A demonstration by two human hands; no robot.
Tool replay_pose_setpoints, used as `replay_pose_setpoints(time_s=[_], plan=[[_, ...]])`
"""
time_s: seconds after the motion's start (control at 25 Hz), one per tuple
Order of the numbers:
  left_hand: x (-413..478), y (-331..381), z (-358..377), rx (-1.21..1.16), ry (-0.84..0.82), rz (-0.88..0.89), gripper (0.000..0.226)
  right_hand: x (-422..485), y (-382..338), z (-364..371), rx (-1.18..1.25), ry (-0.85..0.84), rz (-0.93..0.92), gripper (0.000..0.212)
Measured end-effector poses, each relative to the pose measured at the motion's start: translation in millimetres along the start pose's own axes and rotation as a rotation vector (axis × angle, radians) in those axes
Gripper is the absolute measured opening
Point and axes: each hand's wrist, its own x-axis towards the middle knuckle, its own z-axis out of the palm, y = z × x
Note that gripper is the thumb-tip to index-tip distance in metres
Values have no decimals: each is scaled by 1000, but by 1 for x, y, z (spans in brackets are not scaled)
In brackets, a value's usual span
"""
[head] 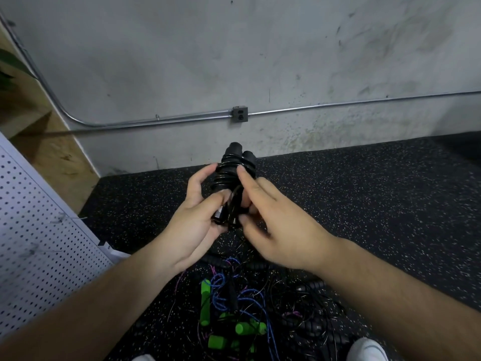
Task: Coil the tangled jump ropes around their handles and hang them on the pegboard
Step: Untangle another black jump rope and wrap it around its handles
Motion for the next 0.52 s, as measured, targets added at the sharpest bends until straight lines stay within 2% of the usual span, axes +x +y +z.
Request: replay_pose_setpoints(time_s=[0.16,0.32,0.52], plan=[[1,3,1,-16,18,-9,52,5,8,-1,-234,224,-33,62],[-3,3,6,14,-17,-8,61,8,8,5,-354,295,-58,59],[-2,11,8,-81,-44,4,71,12,11,1,-405,328,-65,60]])
